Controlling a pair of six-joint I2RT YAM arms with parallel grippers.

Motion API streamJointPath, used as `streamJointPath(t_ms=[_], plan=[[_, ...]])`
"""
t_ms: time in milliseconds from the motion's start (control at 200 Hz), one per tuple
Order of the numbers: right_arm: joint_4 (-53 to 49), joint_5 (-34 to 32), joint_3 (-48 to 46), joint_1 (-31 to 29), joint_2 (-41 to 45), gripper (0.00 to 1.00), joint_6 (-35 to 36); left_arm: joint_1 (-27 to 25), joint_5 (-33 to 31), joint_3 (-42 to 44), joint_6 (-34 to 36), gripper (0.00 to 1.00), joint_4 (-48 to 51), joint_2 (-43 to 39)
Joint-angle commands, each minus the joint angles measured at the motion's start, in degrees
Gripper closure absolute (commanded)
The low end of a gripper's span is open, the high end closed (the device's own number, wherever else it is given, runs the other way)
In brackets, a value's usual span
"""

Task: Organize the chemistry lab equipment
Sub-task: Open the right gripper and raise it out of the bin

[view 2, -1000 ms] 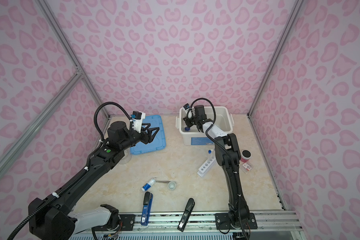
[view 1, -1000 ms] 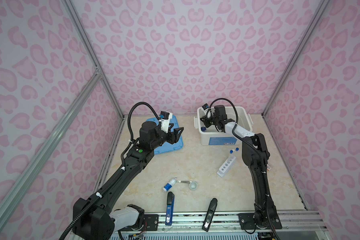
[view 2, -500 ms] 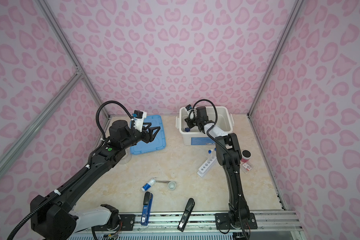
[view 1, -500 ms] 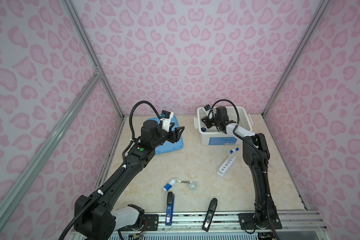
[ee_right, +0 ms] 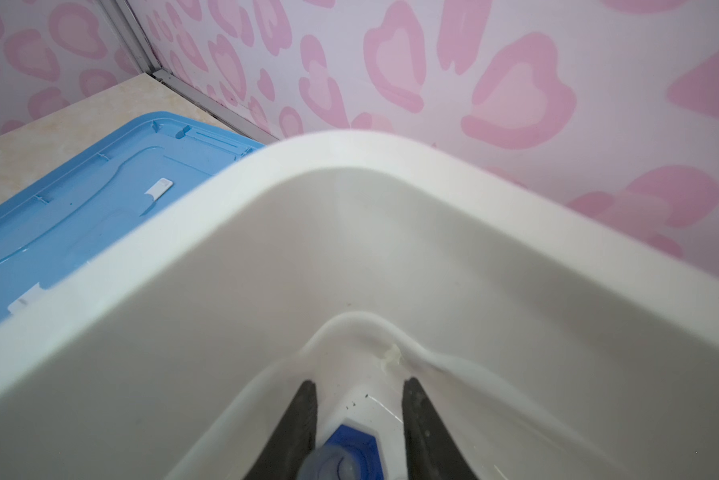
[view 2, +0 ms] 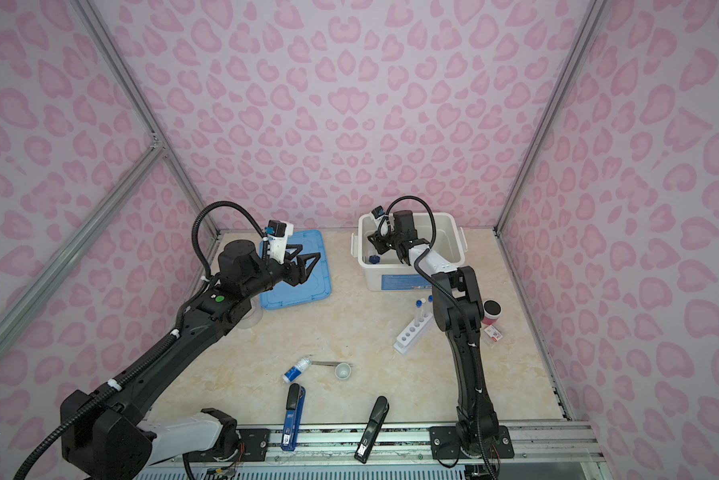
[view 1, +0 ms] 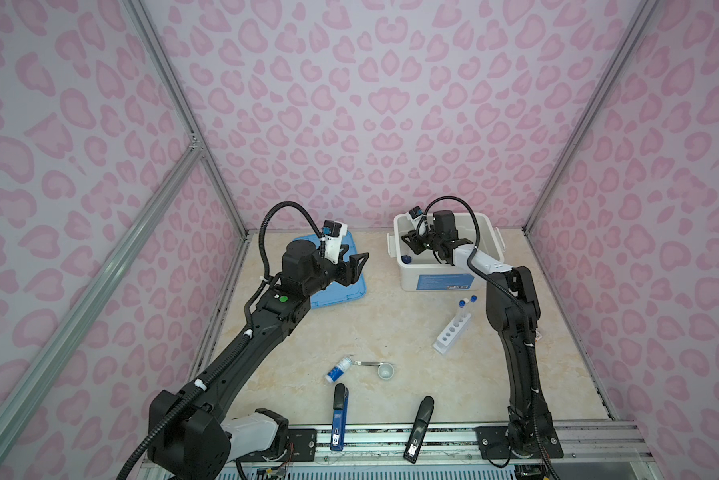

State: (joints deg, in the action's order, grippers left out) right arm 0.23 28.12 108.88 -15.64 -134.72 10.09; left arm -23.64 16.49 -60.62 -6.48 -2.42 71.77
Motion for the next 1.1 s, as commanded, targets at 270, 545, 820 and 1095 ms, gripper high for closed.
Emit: streamJointPath(t_ms=[270,545,820,1095], plan=[[-4.95,2.39,2.56,0.65,3.32,0.58,-0.14,-0.01,0.12,0.81,0.77,0.31,-0.97,-0.85],[-8.16,2.94,3.19,1.73,9.14,0.58,-1.65,-0.03,0.3,0.59,1.67,0.31,-0.66,-0.8],[-22.02,-3.92,8.71,1.49,14.71,0.61,-3.73,0.04,0.82,-0.1,2.6,0.31,-0.04,-0.71],[-39.03,-12.37,8.01,-3.47,24.92,0.61,-3.49,1.23,2.9,-1.0,4.59,0.31,2.06,-1.0]])
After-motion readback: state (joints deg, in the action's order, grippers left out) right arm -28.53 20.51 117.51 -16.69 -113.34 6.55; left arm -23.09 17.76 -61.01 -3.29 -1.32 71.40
